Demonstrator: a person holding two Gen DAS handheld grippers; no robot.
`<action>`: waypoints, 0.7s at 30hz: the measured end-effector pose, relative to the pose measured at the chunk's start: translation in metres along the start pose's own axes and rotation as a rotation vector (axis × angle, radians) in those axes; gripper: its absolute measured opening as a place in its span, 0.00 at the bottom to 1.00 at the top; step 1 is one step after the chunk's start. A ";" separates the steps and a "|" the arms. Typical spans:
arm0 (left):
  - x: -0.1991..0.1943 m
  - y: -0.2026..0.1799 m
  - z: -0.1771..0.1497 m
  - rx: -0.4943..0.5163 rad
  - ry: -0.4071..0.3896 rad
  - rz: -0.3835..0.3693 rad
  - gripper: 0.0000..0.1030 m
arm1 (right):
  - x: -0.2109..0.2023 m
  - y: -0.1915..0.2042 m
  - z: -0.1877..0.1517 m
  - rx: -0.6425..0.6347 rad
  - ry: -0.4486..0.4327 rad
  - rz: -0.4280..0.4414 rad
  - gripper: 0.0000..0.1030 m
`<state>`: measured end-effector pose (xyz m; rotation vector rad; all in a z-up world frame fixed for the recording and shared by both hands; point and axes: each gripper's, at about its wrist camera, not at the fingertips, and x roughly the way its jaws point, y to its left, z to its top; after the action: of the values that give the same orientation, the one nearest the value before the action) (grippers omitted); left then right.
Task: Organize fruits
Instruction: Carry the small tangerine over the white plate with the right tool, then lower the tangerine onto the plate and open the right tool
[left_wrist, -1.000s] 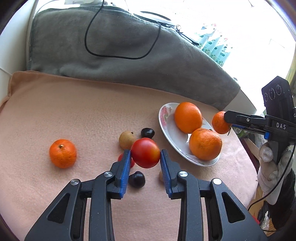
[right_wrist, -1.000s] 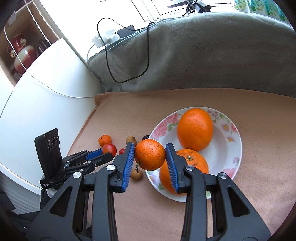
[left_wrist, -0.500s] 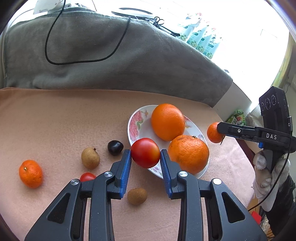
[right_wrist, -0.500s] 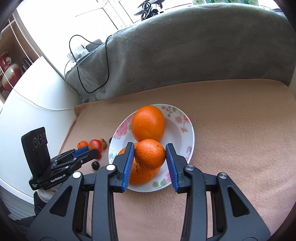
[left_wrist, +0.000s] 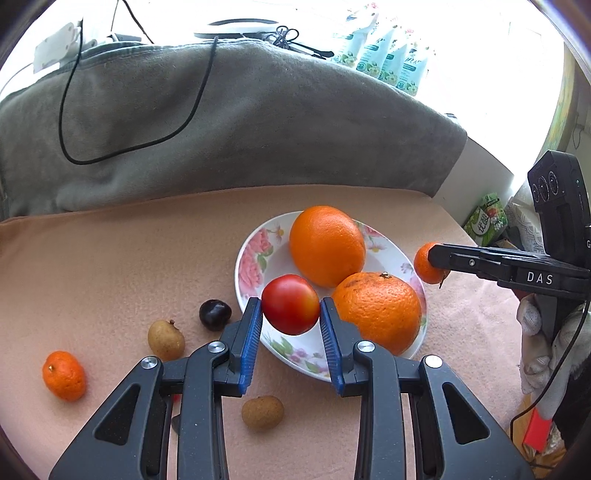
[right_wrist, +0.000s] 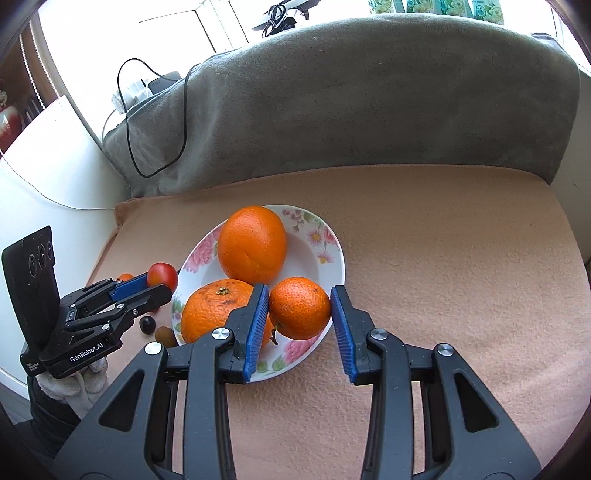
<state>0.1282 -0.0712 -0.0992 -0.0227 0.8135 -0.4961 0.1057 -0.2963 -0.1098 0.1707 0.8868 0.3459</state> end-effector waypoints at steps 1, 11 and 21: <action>0.001 -0.002 0.001 0.005 0.000 0.002 0.29 | 0.001 0.000 0.000 -0.001 0.002 -0.001 0.36; 0.004 -0.010 0.003 0.028 0.004 0.011 0.30 | 0.005 0.003 0.000 -0.017 0.005 -0.006 0.36; 0.000 -0.011 0.002 0.023 -0.007 0.022 0.41 | -0.002 0.009 0.003 -0.026 -0.038 -0.013 0.63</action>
<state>0.1255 -0.0812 -0.0952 0.0060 0.8007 -0.4839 0.1049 -0.2884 -0.1035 0.1473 0.8455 0.3412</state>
